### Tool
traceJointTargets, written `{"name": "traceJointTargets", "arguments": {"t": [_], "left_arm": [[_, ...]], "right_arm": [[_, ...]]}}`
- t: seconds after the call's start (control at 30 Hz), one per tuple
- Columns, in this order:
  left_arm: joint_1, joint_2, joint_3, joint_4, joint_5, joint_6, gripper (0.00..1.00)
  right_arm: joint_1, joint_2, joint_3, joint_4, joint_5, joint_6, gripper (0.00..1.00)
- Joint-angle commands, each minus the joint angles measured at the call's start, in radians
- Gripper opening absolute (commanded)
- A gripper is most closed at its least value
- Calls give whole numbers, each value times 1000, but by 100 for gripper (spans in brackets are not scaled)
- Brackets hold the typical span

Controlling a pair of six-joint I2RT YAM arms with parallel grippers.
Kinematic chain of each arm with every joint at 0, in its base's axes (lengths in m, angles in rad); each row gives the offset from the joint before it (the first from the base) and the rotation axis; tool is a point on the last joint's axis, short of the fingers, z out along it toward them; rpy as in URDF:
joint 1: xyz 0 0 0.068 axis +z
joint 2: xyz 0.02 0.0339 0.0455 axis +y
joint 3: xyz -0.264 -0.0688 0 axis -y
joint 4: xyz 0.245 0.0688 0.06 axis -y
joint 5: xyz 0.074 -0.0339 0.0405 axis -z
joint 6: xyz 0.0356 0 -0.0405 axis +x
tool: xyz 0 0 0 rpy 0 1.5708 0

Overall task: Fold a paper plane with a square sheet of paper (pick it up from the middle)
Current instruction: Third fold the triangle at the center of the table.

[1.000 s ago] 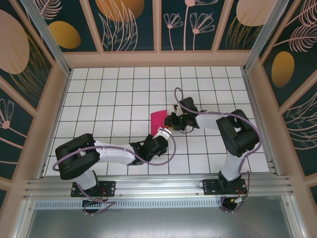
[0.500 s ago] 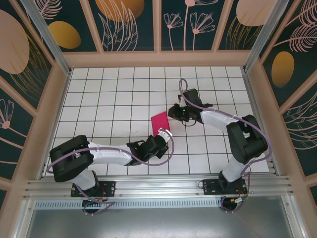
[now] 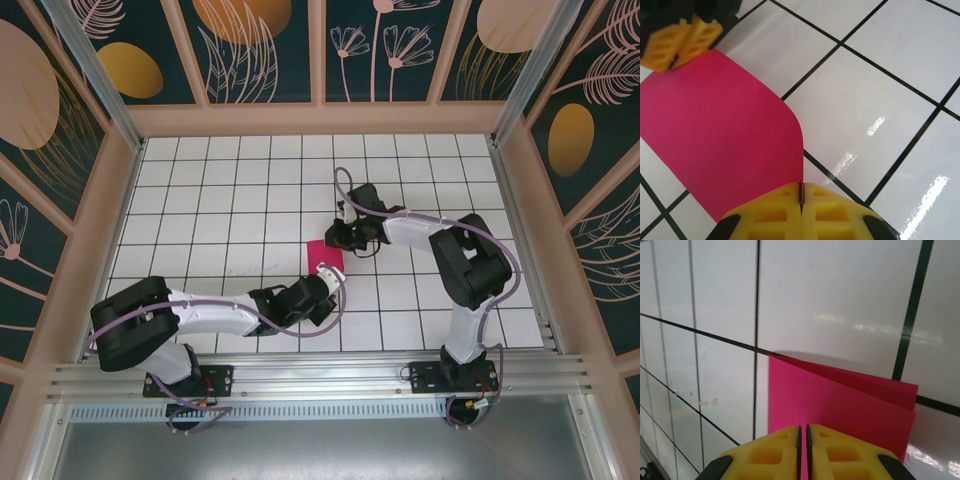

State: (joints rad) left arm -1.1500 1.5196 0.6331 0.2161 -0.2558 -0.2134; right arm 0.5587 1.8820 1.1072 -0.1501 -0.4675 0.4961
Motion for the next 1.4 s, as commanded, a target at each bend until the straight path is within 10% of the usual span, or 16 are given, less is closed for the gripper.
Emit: {"name": "traceJointTargets", "arguments": {"t": [0.0,0.33,1.37], "left_arm": [[29,-24,-22,-9,66,-10,0],[134,5,-12,-16,259,-16,0],[248,74,28,-19,296,-108,0]], "right_arm": [[19,34,47,-82,45,-64,15],[40,87,48,-118,104,-95,15],[51,109,65,-151,134,-111,14]]}}
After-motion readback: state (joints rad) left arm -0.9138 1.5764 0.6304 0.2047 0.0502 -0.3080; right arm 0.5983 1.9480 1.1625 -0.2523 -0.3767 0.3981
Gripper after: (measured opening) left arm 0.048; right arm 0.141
